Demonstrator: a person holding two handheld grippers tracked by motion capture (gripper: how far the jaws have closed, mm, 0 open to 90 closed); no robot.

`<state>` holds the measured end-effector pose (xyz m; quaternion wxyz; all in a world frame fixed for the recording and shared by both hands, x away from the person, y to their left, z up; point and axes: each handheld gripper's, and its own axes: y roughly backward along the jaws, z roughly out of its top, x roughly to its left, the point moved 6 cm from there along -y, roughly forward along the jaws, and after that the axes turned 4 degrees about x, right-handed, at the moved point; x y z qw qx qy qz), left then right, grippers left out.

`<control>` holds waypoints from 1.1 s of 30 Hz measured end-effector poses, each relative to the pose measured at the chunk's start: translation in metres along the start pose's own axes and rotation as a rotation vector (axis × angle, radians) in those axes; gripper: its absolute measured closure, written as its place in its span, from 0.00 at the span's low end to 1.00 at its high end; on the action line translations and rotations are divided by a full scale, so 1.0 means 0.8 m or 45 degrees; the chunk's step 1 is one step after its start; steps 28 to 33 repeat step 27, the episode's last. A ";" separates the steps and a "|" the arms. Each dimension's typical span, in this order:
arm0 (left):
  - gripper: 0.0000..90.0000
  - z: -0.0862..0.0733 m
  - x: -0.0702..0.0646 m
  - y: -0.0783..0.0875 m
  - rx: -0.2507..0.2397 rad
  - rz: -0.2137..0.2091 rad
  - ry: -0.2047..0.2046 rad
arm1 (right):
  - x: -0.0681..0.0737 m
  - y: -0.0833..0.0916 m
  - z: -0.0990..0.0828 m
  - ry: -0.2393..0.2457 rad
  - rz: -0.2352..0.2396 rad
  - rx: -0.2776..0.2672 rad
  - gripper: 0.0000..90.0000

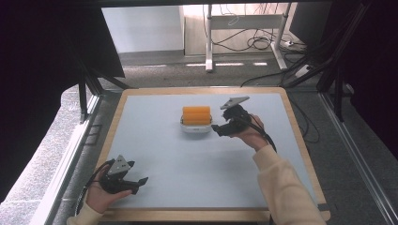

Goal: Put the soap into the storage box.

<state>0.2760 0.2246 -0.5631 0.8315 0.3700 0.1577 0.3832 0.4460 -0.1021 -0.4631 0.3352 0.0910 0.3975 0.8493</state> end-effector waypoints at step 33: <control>0.21 0.008 0.002 0.001 -0.042 0.028 0.017 | 0.035 0.060 -0.134 -0.118 -0.003 -0.140 0.26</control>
